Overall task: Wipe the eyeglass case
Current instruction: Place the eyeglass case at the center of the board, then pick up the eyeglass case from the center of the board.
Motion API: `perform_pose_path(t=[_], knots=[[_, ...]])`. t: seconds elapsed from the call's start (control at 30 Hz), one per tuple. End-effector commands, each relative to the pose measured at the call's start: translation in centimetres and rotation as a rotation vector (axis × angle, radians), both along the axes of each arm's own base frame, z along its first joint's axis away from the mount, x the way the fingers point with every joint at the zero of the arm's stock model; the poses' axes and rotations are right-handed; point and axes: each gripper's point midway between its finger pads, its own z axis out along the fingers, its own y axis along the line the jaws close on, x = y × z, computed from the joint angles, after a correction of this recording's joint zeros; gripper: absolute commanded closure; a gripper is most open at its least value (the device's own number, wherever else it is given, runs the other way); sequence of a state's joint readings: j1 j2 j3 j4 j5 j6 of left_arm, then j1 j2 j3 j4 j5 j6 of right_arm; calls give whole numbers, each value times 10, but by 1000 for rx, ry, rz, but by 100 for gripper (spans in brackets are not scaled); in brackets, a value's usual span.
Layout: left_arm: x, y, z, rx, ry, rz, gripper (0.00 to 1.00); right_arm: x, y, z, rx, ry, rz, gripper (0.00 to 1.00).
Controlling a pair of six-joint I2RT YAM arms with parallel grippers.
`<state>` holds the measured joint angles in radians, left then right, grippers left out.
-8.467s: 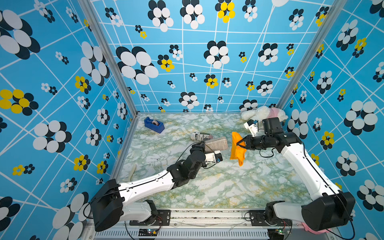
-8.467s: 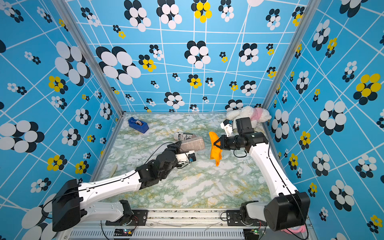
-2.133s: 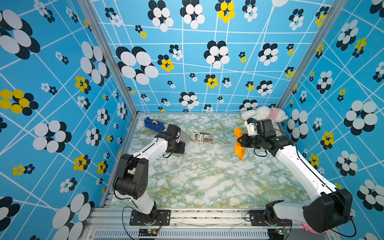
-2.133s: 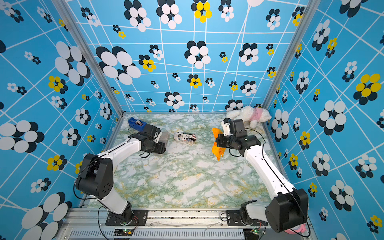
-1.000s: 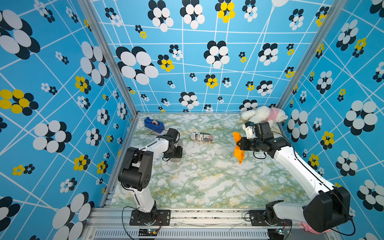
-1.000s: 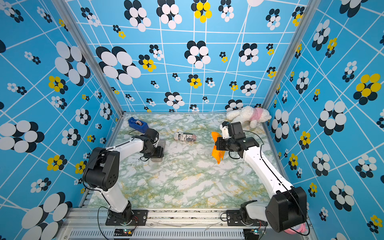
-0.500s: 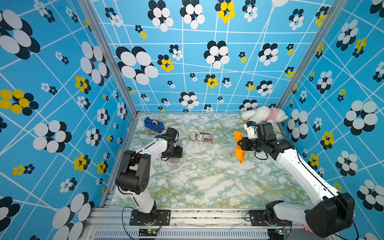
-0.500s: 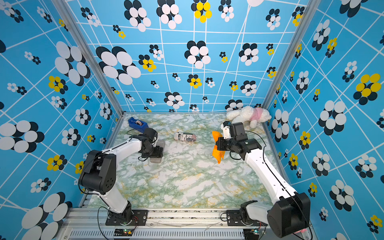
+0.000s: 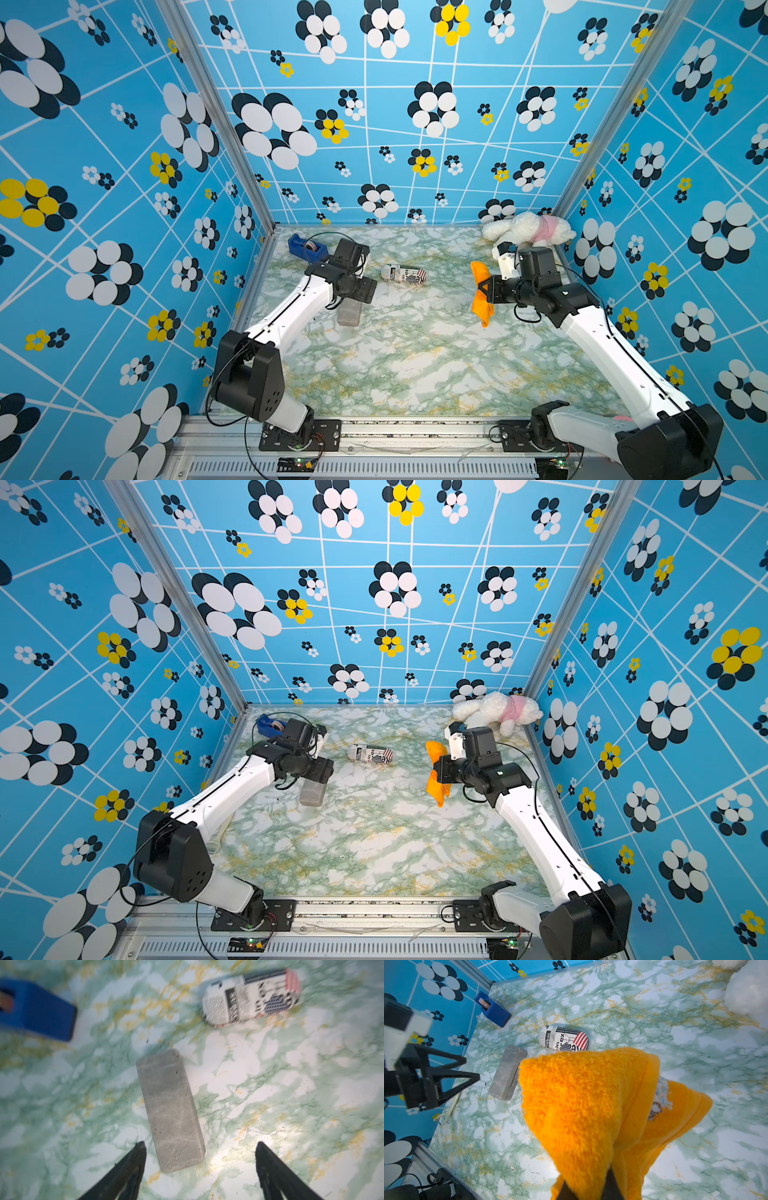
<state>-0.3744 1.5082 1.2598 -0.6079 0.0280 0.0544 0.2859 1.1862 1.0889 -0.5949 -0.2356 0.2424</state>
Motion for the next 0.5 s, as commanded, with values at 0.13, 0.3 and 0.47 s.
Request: perform_pose_path(t=[0.13, 0.3, 0.47], knots=[[5, -71, 7, 91, -161, -618, 17, 4, 2, 10, -10, -37, 13, 100], [36, -96, -17, 213, -203, -800, 16, 4, 2, -1, -25, -8, 21, 100], [74, -105, -42, 283, -198, -905, 17, 5, 4, -12, -36, 27, 36, 100]])
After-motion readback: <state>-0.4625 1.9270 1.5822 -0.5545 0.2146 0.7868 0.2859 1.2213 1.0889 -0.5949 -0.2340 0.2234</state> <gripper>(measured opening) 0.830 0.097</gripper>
